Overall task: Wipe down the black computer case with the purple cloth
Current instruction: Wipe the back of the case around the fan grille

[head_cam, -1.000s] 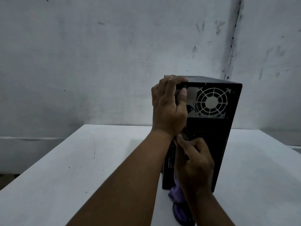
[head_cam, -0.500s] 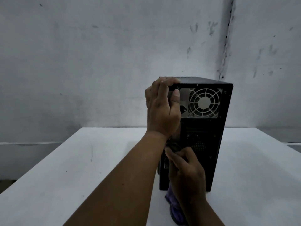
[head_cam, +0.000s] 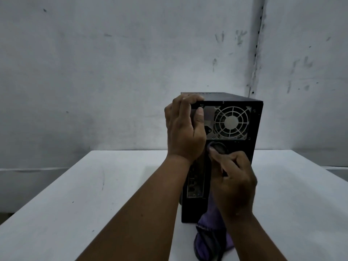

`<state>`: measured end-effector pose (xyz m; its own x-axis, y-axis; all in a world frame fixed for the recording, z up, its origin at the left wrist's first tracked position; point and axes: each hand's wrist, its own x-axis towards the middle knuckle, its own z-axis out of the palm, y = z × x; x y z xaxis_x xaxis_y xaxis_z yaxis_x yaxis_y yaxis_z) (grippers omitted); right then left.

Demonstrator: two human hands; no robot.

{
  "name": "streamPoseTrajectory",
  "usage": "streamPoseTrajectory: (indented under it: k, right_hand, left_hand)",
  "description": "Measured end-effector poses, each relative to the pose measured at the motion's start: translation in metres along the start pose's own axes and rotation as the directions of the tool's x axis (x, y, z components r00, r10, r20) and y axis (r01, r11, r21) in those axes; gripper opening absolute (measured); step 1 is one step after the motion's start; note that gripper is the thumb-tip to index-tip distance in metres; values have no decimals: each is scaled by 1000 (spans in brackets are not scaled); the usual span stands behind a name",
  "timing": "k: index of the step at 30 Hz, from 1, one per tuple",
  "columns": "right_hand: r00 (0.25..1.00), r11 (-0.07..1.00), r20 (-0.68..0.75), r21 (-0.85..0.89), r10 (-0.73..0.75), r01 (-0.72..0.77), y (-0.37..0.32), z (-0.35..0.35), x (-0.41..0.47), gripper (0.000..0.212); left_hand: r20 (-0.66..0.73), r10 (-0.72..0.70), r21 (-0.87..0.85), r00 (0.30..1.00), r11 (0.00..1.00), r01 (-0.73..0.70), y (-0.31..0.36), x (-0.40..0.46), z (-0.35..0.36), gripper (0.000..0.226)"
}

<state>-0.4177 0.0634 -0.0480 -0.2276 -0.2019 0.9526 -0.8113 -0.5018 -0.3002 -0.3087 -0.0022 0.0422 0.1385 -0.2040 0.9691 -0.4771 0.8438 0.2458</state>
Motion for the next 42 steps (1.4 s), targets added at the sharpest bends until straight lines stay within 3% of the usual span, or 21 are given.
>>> streamPoseTrajectory:
  k: [5, 10, 14, 20, 25, 32, 42]
  right_hand:
    - [967, 983, -184, -18, 178, -184, 8, -8, 8, 16]
    - [997, 997, 3, 23, 76, -76, -1, -3, 0, 18]
    - [968, 981, -165, -12, 190, -195, 7, -4, 9, 17]
    - [995, 994, 13, 35, 104, -104, -2, -1, 0, 18]
    - [986, 990, -99, -42, 131, -136, 8, -7, 7, 16]
    - [984, 984, -25, -32, 174, -175, 1, -6, -27, 14]
    - [981, 985, -100, -32, 167, -171, 3, -6, -14, 11]
  left_hand:
    - [0, -14, -2, 1000, 1000, 14, 3, 1, 0, 25]
    - [0, 9, 12, 1000, 1000, -9, 2, 1, 0, 24]
    - [14, -1, 9, 1000, 1000, 1, 3, 1, -2, 25]
    - [0, 11, 15, 1000, 1000, -11, 2, 1, 0, 25]
    - [4, 9, 15, 1000, 1000, -9, 3, 1, 0, 25]
    - [6, 12, 29, 1000, 1000, -12, 3, 1, -1, 25]
    - [-1, 20, 41, 1000, 999, -20, 4, 1, 0, 27]
